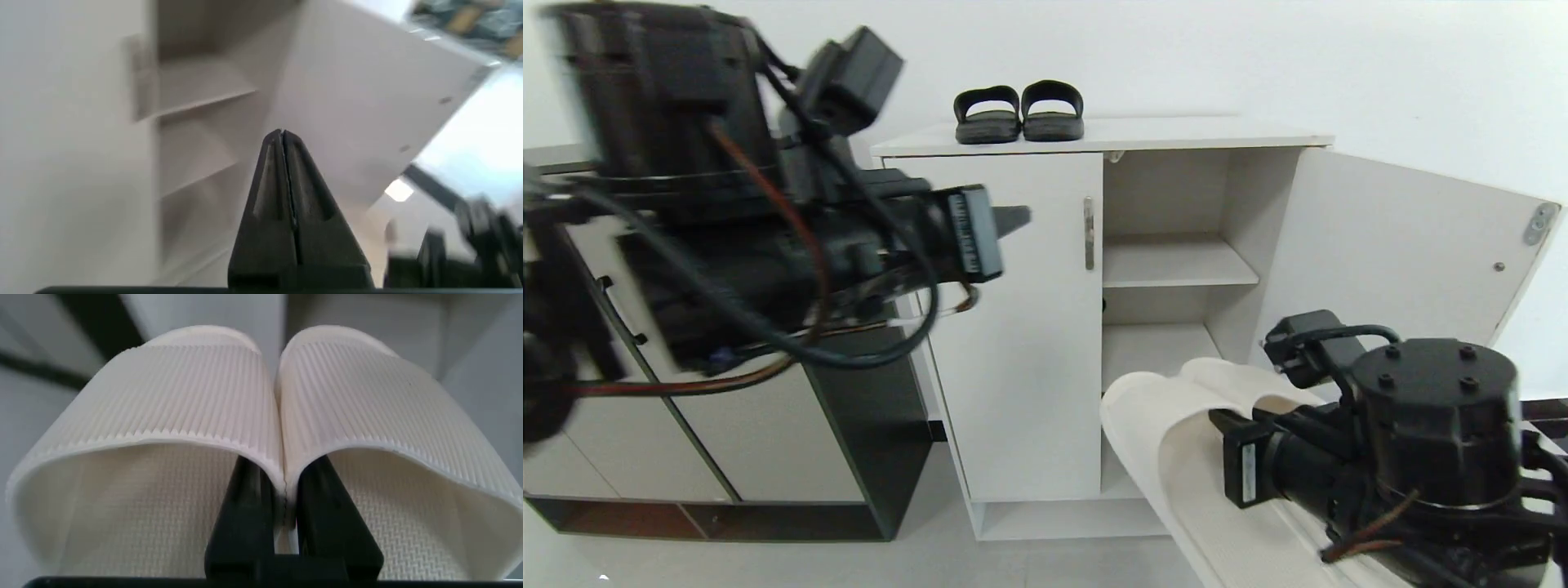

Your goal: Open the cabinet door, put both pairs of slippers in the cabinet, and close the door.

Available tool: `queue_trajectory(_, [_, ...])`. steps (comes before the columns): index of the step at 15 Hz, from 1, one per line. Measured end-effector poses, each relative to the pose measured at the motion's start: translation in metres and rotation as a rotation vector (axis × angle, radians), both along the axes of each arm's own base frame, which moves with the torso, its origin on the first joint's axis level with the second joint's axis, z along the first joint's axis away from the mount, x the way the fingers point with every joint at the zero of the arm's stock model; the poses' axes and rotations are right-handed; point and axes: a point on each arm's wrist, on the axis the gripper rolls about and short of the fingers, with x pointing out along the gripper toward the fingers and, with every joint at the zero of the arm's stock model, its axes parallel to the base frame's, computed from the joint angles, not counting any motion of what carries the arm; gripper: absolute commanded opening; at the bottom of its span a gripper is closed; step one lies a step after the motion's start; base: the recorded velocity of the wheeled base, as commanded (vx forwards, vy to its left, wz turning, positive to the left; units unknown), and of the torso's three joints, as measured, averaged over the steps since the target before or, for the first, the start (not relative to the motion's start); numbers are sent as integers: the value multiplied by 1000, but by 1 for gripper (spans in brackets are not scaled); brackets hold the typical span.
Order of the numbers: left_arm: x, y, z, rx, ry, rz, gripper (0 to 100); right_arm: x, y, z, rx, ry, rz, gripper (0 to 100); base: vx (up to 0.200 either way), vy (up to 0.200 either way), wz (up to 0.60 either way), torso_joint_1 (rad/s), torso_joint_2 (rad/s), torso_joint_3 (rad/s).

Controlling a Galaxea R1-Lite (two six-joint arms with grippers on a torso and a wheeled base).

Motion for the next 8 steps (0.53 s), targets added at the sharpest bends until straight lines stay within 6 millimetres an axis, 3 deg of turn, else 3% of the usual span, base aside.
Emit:
queue_trajectory(4, [-100,98,2,105,31,372,0,35,4,-9,-21,-1,-172,0,0,0,0,0,0,0])
queue_trajectory(6, [-144,135,-25,158,23,605,0,40,6,-15,-38,7,-190,0,0,0,0,0,0,0])
queue_trajectory(8, [-187,158,-68,193,5,786,0,41,7,-18,-43,5,-201,0,0,0,0,0,0,0])
